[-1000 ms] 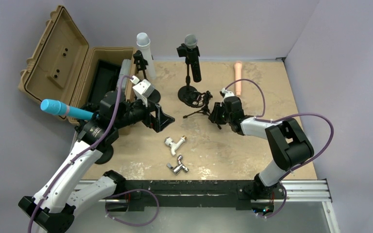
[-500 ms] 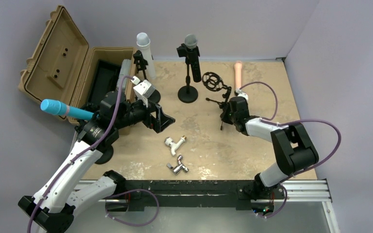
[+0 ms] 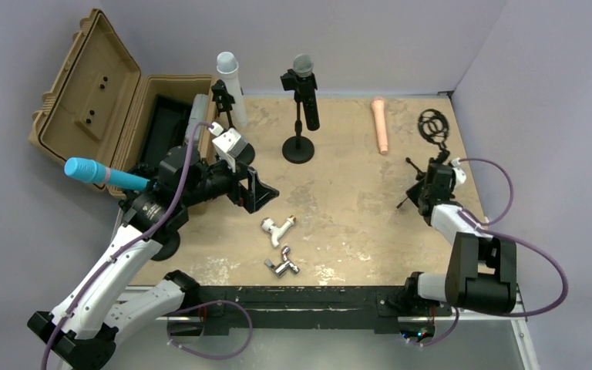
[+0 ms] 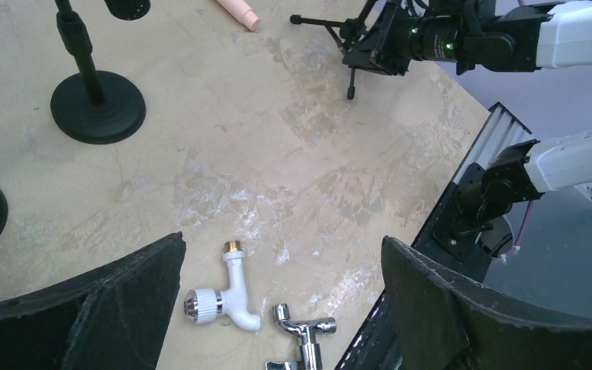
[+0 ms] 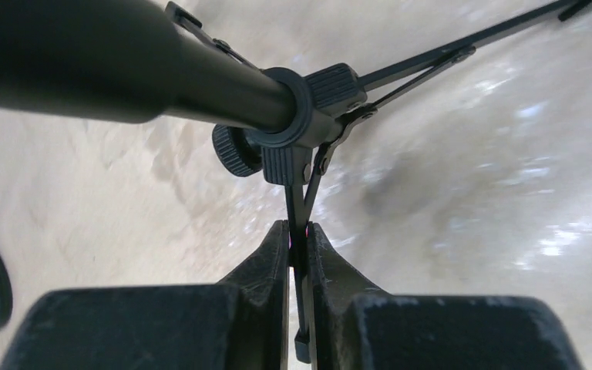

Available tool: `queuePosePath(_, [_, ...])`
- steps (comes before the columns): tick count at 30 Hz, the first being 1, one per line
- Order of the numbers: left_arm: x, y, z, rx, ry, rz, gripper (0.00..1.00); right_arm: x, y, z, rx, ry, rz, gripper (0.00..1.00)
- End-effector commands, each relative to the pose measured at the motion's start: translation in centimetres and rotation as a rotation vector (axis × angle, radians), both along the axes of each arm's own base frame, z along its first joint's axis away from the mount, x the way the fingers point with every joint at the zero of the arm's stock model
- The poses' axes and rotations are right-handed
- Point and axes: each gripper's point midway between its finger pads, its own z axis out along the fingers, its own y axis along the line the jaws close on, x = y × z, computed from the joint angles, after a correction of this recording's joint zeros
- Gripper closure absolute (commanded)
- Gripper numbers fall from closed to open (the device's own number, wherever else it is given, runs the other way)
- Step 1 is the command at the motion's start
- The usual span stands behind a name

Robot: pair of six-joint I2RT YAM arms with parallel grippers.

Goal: Remove the microphone from the stand

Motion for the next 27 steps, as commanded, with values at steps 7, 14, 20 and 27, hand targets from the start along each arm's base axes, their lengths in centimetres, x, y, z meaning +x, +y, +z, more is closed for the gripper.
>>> queuePosePath(7, [-0.4, -0.2, 2.6, -0.031, -0.07, -0.016, 0.05, 1.0, -0.4, 3.6, 0.017, -0.13, 0.039, 0.73])
queuePosePath(14, [-0.4, -0.4, 2.4, -0.028, -0.066, -0.023, 0.05, 0.8, 0.1, 5.2, 0.006, -0.177, 0.085, 0.21])
queuePosePath(20, [-0.3, -0.3, 2.3, -0.021, -0.064, -0.019, 0.05, 0.2, 1.5, 5.5, 0.059, -0.191, 0.13, 0.19])
queuePosePath(27, [-0.5, -0.4, 2.4, -0.021, -0.065, -0.023, 0.05, -0.5, 6.5, 7.1, 0.175, -0.256, 0.316, 0.18])
